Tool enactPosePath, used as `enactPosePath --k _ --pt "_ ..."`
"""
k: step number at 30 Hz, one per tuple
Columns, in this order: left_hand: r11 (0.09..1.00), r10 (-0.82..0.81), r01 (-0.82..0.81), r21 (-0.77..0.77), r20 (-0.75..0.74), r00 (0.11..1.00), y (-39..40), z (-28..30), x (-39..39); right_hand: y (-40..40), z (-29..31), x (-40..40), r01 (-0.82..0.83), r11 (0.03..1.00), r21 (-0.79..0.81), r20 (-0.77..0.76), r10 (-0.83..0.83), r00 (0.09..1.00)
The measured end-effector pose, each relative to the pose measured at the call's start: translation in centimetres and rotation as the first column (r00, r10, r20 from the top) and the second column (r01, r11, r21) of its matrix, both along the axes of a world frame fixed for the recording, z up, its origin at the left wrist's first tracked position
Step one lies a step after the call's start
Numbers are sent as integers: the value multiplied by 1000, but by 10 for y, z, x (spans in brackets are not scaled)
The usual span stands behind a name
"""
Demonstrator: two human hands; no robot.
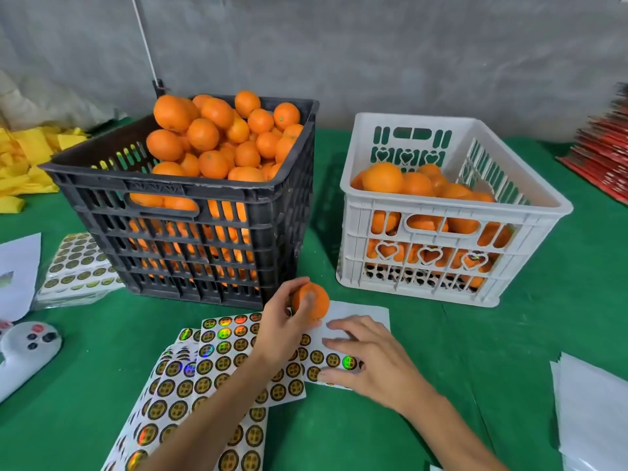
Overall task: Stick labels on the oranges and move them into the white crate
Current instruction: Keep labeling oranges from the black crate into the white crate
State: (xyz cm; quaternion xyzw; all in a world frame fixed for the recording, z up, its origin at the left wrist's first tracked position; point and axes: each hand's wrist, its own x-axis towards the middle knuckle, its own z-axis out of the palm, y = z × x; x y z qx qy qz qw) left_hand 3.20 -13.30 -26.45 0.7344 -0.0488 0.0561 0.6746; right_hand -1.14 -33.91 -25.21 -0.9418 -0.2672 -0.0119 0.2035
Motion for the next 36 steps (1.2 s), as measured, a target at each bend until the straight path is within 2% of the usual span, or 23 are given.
enactPosePath --k 7,14,18,26,32,36 --pt "996 -19 14 86 56 998 -1 3 -4 7 0 -1 -57 998 -1 131 57 990" --pt "994 -25 18 104 61 998 -2 6 -6 18 4 -7 -67 997 -41 65 69 995" --pt "997 -42 39 70 47 998 -3 6 -7 22 3 -8 -49 999 17 81 47 996" --pt "996 -52 47 80 64 997 -4 9 -9 23 -5 -2 66 933 354 -107 -29 994" --pt "993 -60 52 107 76 995 -4 8 -7 20 -6 4 115 899 422 -275 6 962" --pt "990 -70 60 129 76 995 -4 8 -6 20 -6 5 102 911 399 -267 8 964"
